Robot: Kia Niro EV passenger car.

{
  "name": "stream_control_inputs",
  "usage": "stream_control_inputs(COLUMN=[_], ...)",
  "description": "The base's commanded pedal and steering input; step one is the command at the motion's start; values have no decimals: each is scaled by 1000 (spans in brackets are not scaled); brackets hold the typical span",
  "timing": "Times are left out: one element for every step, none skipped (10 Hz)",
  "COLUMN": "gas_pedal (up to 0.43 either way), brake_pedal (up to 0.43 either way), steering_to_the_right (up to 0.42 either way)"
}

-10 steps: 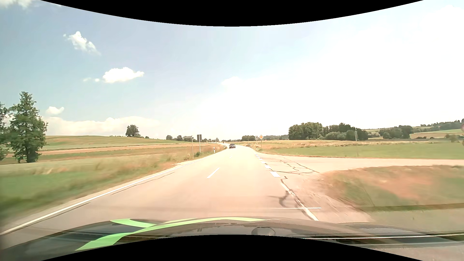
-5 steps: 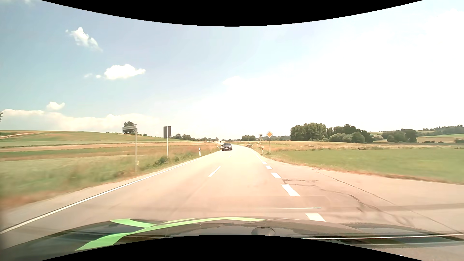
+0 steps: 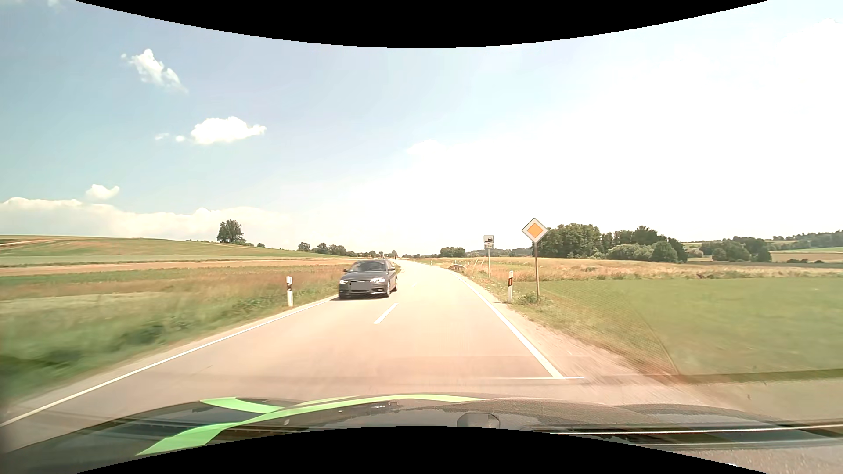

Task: Follow the waypoints while adhering to traffic rules and regulations

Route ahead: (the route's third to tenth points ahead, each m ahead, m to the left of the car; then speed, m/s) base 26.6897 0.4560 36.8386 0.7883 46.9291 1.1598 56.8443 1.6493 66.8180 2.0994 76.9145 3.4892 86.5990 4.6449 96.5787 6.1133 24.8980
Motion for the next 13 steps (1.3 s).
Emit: stream_control_inputs(gas_pedal=[339, 350, 350, 358, 370, 378, 398, 398, 398, 398, 409, 409, 409], brake_pedal=[0, 0, 0, 0, 0, 0, 0, 0, 0, 0, 0, 0, 0], steering_to_the_right=[-8, -11, -11, -11, -12, -12, -12, -12, -12, -12, -12, -12, -12])
